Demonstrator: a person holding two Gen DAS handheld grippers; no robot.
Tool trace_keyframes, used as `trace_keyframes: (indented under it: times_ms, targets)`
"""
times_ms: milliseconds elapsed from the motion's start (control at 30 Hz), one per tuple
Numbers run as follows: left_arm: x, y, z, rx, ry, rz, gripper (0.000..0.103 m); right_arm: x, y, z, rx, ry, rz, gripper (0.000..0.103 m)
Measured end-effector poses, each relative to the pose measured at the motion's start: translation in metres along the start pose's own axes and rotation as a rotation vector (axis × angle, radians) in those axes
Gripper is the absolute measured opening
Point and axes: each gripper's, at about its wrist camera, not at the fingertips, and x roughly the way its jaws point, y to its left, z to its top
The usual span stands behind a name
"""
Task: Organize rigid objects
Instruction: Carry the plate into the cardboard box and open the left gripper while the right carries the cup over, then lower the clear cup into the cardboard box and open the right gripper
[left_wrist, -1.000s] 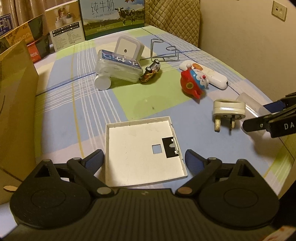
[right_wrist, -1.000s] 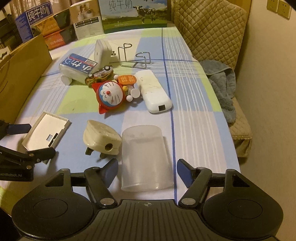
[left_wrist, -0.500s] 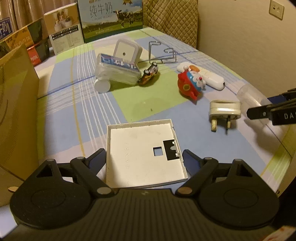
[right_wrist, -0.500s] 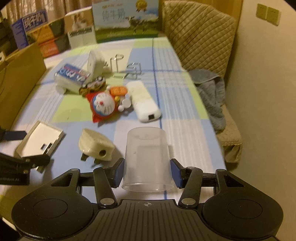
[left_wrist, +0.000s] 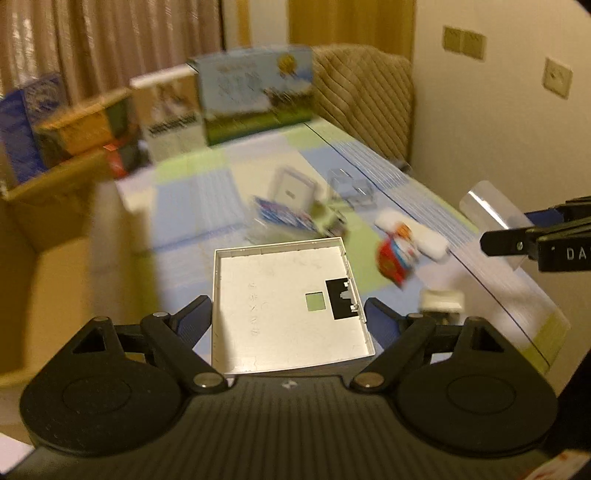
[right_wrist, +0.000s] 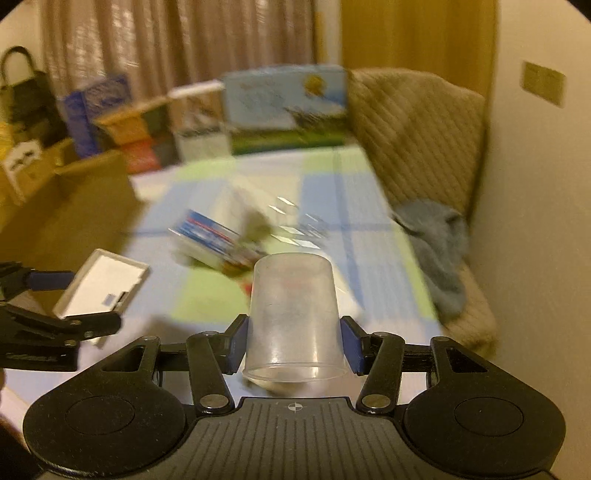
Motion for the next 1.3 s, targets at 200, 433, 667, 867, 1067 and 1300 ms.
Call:
trace_keyframes:
  times_ms: [200,433,667,867,1067,1300]
  targets:
    - [-0.049,0.079,0.023,-0.052,-0.038,0.117,0.086,-0.001,0.080,0.054,-0.074,-0.047,0.179,0.049]
    - [-0.072,0.178,0.017,-0.057,0.009,0.270,0.086,0.037,0.184,0.090,-0.157,-0.035,0.377,0.049]
    - [-0.058,0.220,-0.001,-0.066,0.044,0.271,0.086,0.090,0.248,0.100,-0.220,0.026,0.422,0.049]
    - [-0.042,0.228,-0.012,-0.092,0.044,0.236,0.087,0.119,0.265,0.096,-0.234,0.073,0.405,0.050]
    - [-0.045,0.235,-0.016,-0.107,0.028,0.250,0.092,0.119,0.265,0.091,-0.231,0.080,0.401,0.050]
    - [-0.068,0.242,-0.017,-0.130,-0.007,0.275,0.092,0.116,0.269,0.091,-0.236,0.080,0.397,0.050]
